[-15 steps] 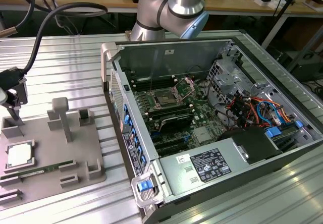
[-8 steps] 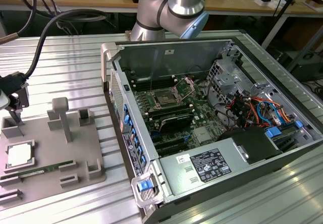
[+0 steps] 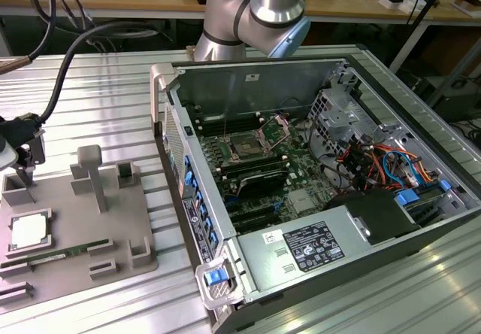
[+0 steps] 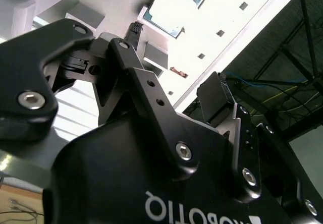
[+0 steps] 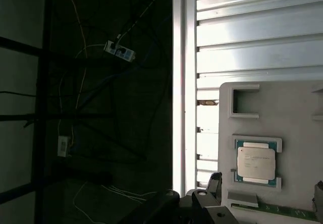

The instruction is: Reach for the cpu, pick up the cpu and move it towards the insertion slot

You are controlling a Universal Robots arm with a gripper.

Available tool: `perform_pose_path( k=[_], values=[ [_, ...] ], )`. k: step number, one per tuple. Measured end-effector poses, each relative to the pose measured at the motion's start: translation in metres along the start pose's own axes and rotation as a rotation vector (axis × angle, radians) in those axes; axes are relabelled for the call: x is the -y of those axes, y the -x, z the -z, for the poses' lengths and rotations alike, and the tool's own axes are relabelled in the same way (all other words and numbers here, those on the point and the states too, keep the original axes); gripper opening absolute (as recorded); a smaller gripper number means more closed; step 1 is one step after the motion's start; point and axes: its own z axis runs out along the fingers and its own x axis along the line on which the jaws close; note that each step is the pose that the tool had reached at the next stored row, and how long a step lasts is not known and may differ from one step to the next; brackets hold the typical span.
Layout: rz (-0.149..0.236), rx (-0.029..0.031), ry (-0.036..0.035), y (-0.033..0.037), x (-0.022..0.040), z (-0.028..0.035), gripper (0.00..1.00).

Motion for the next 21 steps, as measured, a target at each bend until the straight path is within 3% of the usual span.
perform_pose_path(
  k=[9, 21],
  values=[
    [0.0, 0.0, 0.0, 0.0, 0.0006, -0.015, 0.73],
    [0.0, -0.0001, 0.0, 0.0, 0.0006, -0.0165, 0.73]
  ],
)
